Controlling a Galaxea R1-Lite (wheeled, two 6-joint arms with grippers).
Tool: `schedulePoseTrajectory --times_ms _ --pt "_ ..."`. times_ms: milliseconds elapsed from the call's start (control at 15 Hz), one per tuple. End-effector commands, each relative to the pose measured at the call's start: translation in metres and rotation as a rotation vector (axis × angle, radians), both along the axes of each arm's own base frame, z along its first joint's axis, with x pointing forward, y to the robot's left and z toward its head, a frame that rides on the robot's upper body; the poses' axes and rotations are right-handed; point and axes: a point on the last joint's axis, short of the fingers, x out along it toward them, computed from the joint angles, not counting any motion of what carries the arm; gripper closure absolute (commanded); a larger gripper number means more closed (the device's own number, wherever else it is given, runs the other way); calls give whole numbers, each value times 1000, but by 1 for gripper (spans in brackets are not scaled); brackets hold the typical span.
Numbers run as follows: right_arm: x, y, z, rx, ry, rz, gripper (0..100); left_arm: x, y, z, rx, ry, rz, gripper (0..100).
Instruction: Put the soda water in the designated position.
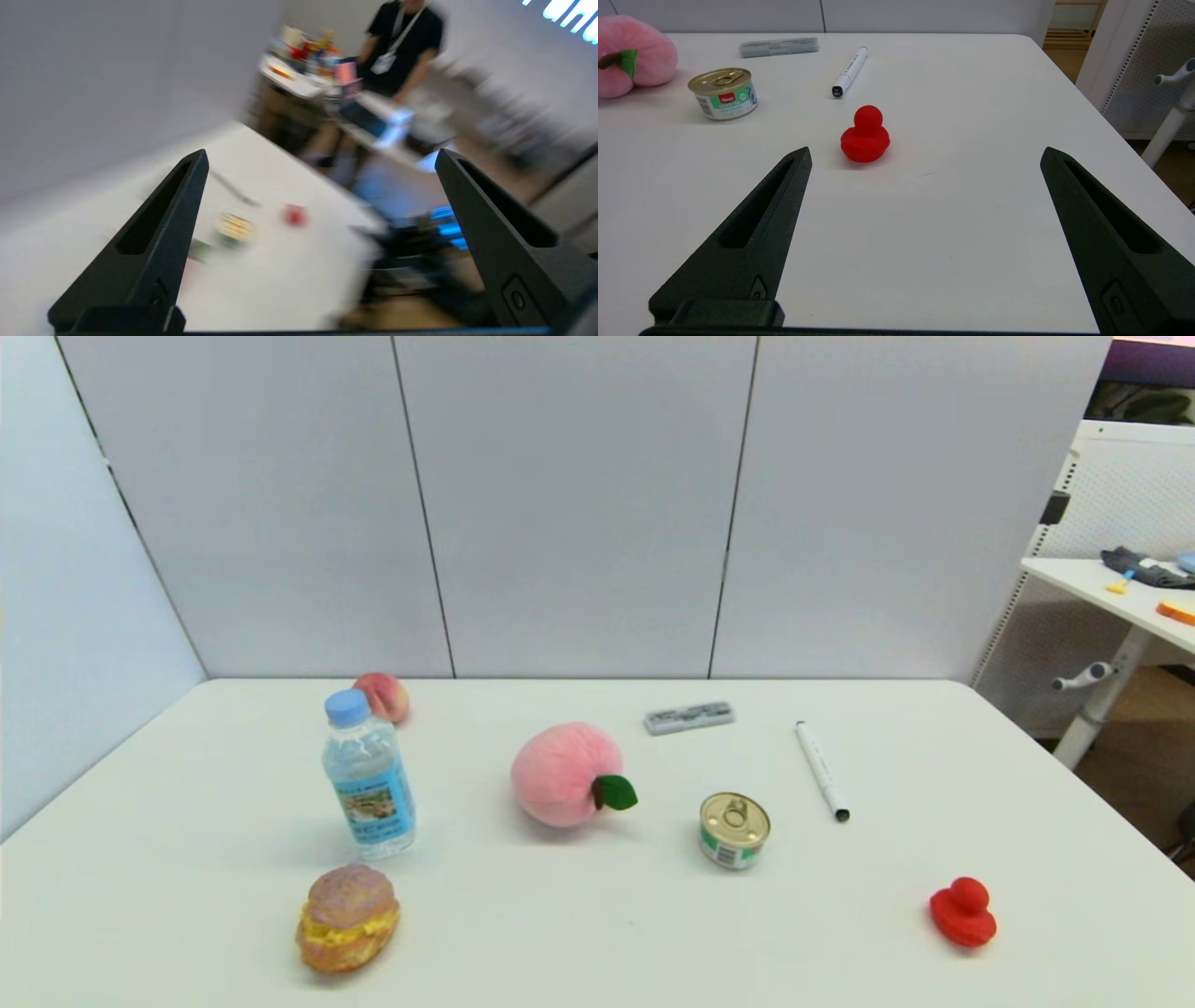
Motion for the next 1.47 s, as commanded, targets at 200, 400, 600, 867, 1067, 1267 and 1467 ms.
schedulePoseTrajectory --times_ms 200,400,600,867,1067,1267,1467 --pt "0 0 0 -1 1 1 0 -12 3 27 230 -473 53 0" --pt "0 0 0 -1 1 1 0 -9 1 26 231 -501 37 0" --pt "0 0 0 -1 1 1 0 -4 -13 23 113 -436 -23 0" --pt "0 0 0 -1 1 1 0 4 -29 -1 -40 -118 -99 0" --pt "0 0 0 -1 1 1 0 17 -32 -36 -173 158 7 0" --pt "0 0 0 -1 1 1 0 19 -32 -77 -224 570 43 0" --pt "0 0 0 -1 1 1 0 11 -39 -110 -243 943 64 0"
